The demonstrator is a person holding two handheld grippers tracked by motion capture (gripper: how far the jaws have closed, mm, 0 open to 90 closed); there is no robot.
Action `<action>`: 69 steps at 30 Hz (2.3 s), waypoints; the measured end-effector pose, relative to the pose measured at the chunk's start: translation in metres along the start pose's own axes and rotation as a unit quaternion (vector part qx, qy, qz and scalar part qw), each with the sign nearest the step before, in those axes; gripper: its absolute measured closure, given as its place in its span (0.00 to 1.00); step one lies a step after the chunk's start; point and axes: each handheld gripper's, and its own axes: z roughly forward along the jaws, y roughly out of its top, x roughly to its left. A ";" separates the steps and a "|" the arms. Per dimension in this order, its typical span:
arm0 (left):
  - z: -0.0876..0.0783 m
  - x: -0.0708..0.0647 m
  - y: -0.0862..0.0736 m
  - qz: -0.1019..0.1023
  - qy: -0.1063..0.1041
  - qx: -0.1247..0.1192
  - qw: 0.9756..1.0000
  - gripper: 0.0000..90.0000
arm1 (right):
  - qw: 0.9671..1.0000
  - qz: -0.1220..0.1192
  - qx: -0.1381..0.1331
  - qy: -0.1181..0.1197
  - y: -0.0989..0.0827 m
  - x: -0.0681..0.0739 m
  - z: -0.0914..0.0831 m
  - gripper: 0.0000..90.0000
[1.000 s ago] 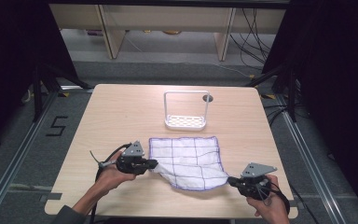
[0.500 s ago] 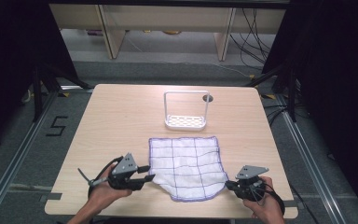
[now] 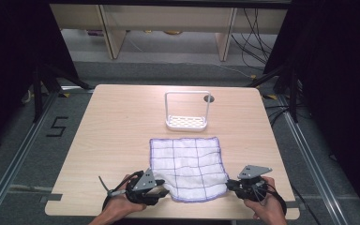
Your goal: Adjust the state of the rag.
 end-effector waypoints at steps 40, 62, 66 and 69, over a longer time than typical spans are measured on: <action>0.037 0.053 0.085 -0.088 -0.027 -0.003 0.996 0.68 | 1.000 0.009 -0.015 -0.001 -0.002 -0.012 -0.004 0.88; 0.040 0.041 0.072 -0.111 -0.008 -0.017 0.994 0.98 | 1.000 0.020 -0.016 -0.002 0.000 -0.007 -0.010 0.80; 0.000 0.035 0.058 -0.106 -0.015 -0.033 0.994 0.97 | 1.000 0.016 -0.015 0.003 0.000 -0.003 -0.012 0.80; -0.029 0.029 0.031 -0.116 -0.008 -0.025 0.993 0.97 | 1.000 0.006 -0.017 0.005 0.001 0.001 -0.011 0.79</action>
